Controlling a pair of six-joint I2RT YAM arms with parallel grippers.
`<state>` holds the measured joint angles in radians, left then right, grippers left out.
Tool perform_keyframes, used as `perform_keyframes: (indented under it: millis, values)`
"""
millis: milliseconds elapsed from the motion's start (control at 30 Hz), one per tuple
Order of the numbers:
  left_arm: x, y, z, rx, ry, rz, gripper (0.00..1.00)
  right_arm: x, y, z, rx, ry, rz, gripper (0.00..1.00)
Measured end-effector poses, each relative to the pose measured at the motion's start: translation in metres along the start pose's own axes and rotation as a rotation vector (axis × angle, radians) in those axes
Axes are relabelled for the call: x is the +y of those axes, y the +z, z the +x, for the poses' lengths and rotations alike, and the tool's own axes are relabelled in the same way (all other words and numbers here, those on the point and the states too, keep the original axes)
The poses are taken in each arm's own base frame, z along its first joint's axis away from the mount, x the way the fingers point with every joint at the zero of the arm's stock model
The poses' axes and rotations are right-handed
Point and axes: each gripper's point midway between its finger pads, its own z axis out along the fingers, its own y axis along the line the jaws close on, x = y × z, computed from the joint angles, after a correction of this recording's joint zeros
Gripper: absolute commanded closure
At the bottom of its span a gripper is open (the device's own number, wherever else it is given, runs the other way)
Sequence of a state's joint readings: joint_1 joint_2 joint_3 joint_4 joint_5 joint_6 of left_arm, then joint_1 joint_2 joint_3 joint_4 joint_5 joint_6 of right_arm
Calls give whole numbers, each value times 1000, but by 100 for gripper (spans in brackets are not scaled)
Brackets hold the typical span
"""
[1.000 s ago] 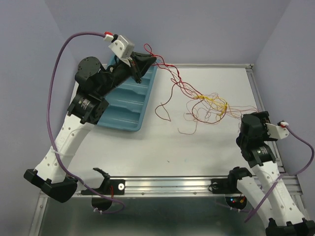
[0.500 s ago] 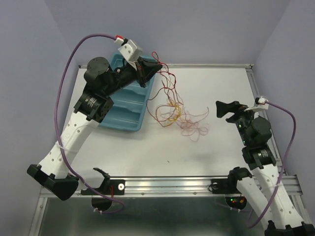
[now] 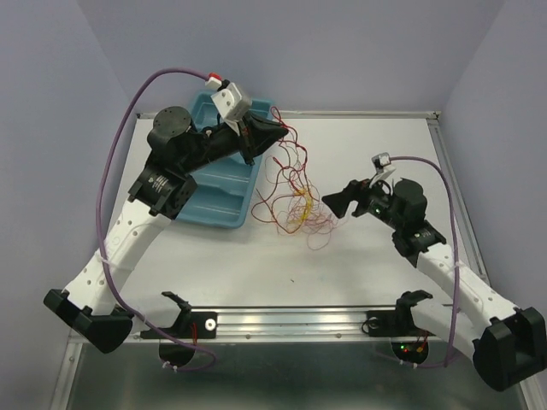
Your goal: Untangle the cables
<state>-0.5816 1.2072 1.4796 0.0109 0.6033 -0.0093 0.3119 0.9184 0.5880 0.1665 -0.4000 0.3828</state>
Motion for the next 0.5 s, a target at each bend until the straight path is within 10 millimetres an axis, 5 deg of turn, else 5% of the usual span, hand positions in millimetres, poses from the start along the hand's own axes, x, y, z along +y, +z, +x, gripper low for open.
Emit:
perform_keyframes:
  millis: [300,400,500]
  values:
    - [-16,-6,-9,-18,-4,61,100,22,46,44,90,-51,-72,7]
    - [-19,-8,-8,-18,-10,73,100,28,65,83,193,-89,-62,66]
    - [-22,-12,-7,-18,-14,72,100,27,85,116,283,-110,-16,71]
